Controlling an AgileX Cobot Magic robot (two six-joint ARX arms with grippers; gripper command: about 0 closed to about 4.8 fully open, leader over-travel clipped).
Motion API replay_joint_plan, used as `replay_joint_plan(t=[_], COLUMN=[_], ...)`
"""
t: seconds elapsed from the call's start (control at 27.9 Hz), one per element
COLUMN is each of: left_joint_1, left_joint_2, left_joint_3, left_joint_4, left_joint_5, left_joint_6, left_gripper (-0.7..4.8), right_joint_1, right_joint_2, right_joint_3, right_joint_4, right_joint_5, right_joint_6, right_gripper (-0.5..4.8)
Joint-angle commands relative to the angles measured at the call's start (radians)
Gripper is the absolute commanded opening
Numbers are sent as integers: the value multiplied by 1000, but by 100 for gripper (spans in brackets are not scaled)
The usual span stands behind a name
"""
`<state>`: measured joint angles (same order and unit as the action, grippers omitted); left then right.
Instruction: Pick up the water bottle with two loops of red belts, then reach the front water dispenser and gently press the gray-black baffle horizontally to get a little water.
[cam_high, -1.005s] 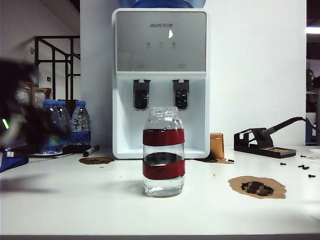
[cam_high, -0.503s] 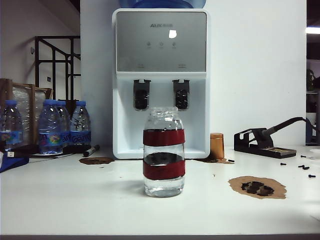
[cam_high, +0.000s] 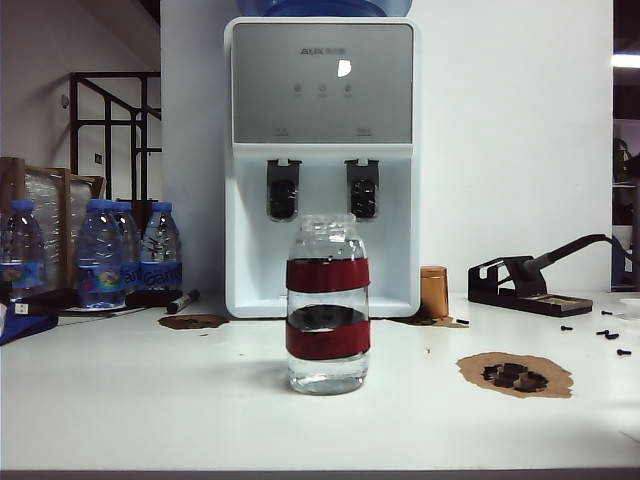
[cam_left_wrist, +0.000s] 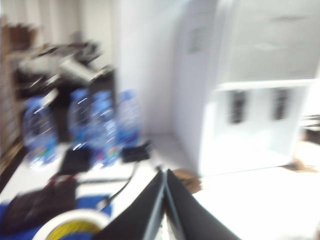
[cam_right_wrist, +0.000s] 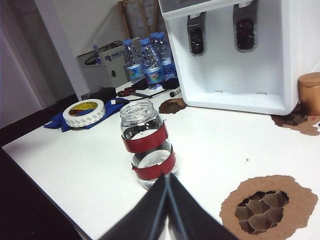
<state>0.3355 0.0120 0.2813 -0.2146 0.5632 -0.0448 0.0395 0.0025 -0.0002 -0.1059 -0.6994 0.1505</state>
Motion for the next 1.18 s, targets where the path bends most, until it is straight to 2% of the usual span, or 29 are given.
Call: replay_joint_plan(t=[0.04,0.14,0.22,0.25,0.36,0.43,0.57,0.65,0.72,0.79,0.9,1.04,1.18], left_joint_1=[-6,-13,-16,-16,-17,-51,-140,-241,-348,-413,-430,-425,-425], left_joint_2=[-10,0,-7,-7,-8,-8,-8,-8,-8,-8,-8,-10,-11], left_joint_3=[-19,-39,-81,-129,-281,-276,-276,-276,-276,-276,-276,-276,-276], left_joint_4=[36,52,79,135,309,226,217,176,161,165,153,61,69], left_joint_5=[47,-17,-88,-93,-93,-109,-173,-290,-341,-343,-343,-343,-344], left_joint_6=[-29,-31,6,38,51,55,37,37,39,74,76,75,75], left_gripper=[-5,-5,-5,-5,-5,-5,-5,-5,-5,-5,-4,-4,-4], right_joint_1=[1,3,3,3,3,3,3,3,3,3,3,3,3], right_joint_2=[2,4,4,4,4,4,4,4,4,4,4,4,4], right_joint_3=[-4,-4,-4,-4,-4,-4,-4,-4,-4,-4,-4,-4,-4], right_joint_4=[10,10,10,10,10,10,10,10,10,10,9,9,10], right_joint_5=[9,21,19,19,23,21,26,27,27,31,31,30,18], right_joint_6=[1,2,2,2,2,2,2,2,2,2,2,2,2], right_gripper=[-1,-1,-1,-1,-1,-1,-1,-1,-1,-1,-1,-1,-1])
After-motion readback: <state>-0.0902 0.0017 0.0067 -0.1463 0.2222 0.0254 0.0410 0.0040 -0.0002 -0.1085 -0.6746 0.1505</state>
